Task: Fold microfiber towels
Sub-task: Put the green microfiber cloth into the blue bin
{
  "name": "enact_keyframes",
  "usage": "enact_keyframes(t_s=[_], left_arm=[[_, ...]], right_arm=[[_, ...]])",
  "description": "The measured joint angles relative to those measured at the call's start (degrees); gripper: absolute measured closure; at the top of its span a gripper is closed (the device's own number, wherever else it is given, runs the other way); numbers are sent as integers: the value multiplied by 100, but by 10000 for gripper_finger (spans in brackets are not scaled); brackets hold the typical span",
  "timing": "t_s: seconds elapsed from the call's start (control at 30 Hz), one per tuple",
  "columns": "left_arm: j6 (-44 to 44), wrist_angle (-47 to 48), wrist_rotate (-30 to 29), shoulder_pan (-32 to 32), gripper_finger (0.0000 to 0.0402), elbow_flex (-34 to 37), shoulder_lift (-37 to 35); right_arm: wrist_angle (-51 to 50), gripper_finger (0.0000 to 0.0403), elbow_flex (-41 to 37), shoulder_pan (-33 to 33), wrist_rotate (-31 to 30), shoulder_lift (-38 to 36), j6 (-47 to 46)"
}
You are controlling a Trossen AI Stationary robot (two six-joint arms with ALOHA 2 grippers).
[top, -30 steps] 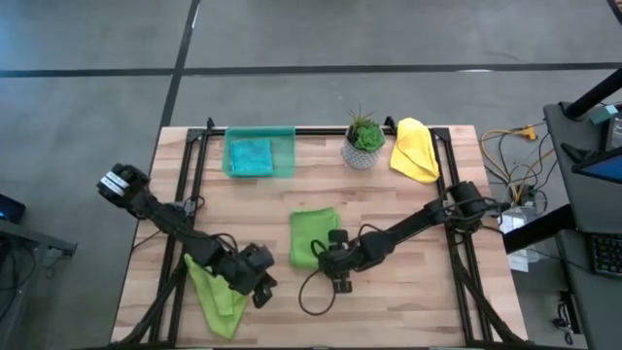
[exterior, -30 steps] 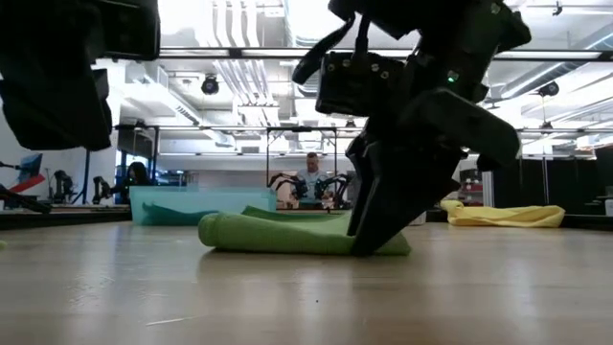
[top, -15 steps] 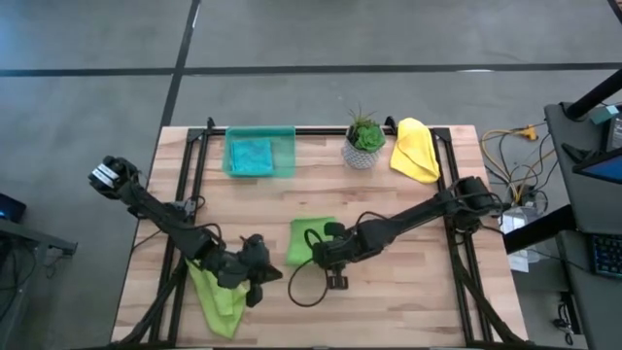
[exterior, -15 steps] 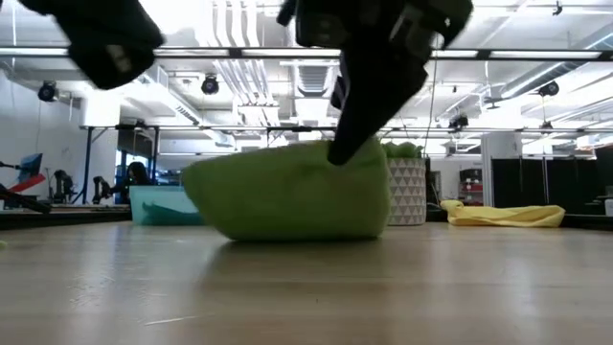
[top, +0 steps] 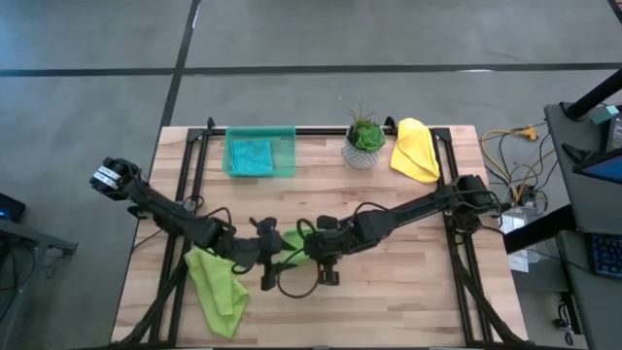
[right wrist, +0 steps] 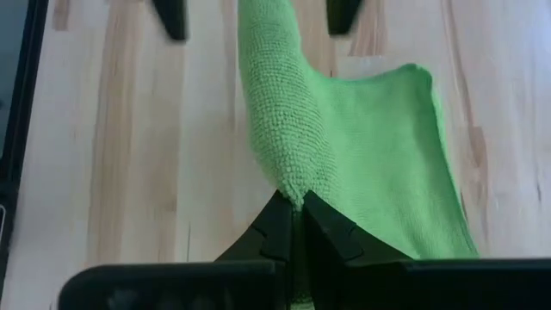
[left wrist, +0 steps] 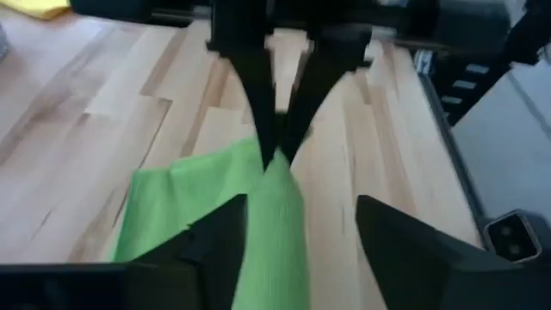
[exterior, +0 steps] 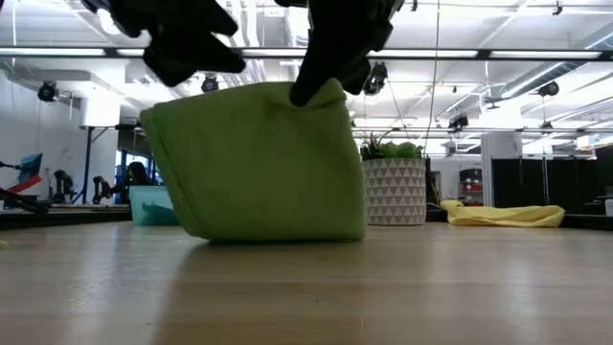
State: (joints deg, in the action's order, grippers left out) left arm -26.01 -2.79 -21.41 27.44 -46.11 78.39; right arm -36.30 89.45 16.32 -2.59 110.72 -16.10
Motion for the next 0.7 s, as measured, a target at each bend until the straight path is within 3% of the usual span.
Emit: enact_keyframes(t_s=[0.13,0.27,0.7], left_arm=[[141,-224,229,-86,158,-2,74],[90,-283,313,-92,148,-2,274],[-674,132,291,-162,185,-101,575]], right_arm=[[64,394,67,-54,4,1,2],[83,393,132,-115,23,1,1],[105,391,390,-173,475,1,79]])
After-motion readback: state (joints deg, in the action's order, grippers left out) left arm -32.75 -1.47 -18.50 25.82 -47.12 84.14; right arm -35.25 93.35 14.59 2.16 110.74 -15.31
